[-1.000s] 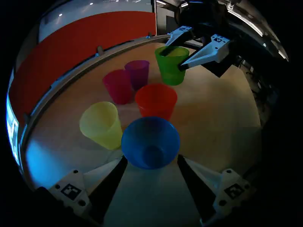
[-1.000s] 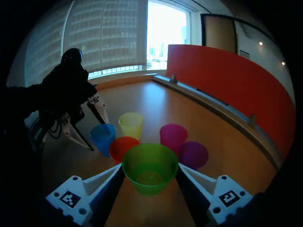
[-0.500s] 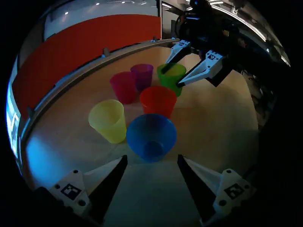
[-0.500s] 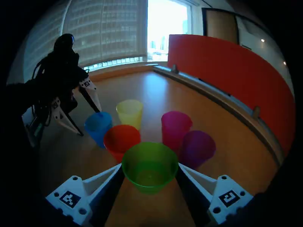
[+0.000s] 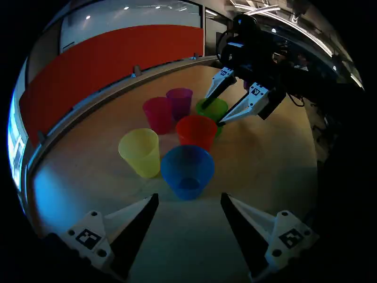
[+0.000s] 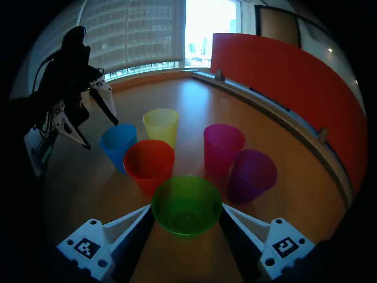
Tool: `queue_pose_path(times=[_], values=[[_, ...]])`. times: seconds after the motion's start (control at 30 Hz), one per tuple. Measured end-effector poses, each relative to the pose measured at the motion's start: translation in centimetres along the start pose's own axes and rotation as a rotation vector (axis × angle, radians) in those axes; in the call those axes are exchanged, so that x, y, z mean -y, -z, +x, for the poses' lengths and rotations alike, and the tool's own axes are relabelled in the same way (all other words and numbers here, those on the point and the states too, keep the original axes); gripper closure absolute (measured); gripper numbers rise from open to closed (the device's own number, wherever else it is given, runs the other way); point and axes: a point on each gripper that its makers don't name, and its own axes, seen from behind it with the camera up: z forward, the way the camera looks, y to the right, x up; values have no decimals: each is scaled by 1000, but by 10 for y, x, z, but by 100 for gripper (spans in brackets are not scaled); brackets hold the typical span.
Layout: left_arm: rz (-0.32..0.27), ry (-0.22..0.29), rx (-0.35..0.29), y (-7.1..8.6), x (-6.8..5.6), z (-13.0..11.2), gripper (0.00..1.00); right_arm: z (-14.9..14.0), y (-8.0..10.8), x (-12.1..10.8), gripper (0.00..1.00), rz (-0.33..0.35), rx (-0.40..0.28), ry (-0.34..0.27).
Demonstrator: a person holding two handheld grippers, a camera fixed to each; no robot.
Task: Pour water
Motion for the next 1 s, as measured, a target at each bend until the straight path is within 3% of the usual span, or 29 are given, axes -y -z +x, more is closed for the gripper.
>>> queue_pose_path(times=[0.37,0.5,1.0], values=[[-2,9,9,1,-4,-5,2,-7,5,0,8,-3,18,-16],[0,14,10,2,-5,-6,2,-8,6,2,1,-1,22,-25],[51,28,15,14,4,-12,2,-20,26,0,0,-52,13,-38]])
